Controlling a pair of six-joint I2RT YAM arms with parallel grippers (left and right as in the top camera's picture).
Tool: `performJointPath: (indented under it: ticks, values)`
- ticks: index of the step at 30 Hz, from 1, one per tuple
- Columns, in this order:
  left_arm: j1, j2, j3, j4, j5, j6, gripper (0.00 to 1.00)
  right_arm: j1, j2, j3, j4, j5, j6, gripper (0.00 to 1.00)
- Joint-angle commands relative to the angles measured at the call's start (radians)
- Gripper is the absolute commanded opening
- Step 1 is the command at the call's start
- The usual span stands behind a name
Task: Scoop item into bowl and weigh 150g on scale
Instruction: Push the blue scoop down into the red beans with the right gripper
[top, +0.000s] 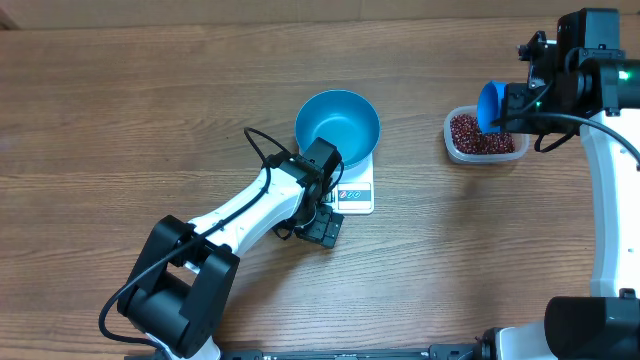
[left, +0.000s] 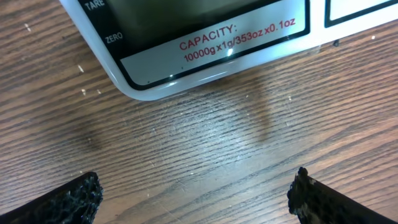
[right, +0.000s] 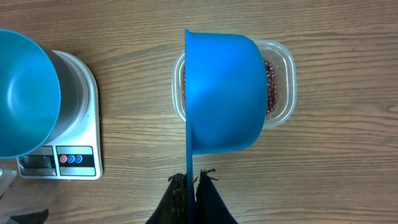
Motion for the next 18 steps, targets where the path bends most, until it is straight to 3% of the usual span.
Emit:
performJointPath:
  ticks: [1, 13, 18]
  values:
    - [0.000, 0.006, 0.010, -0.003, 0.012, 0.018, 1.00, -0.002, 0.007, -0.003, -0.005, -0.008, -0.001, 0.04]
    - [0.000, 0.006, 0.010, -0.024, 0.011, 0.019, 1.00, -0.002, 0.085, -0.004, -0.040, 0.126, -0.010, 0.04]
    - [0.000, 0.006, 0.010, -0.027, 0.010, 0.019, 1.00, -0.002, 0.147, -0.004, 0.013, 0.225, -0.081, 0.04]
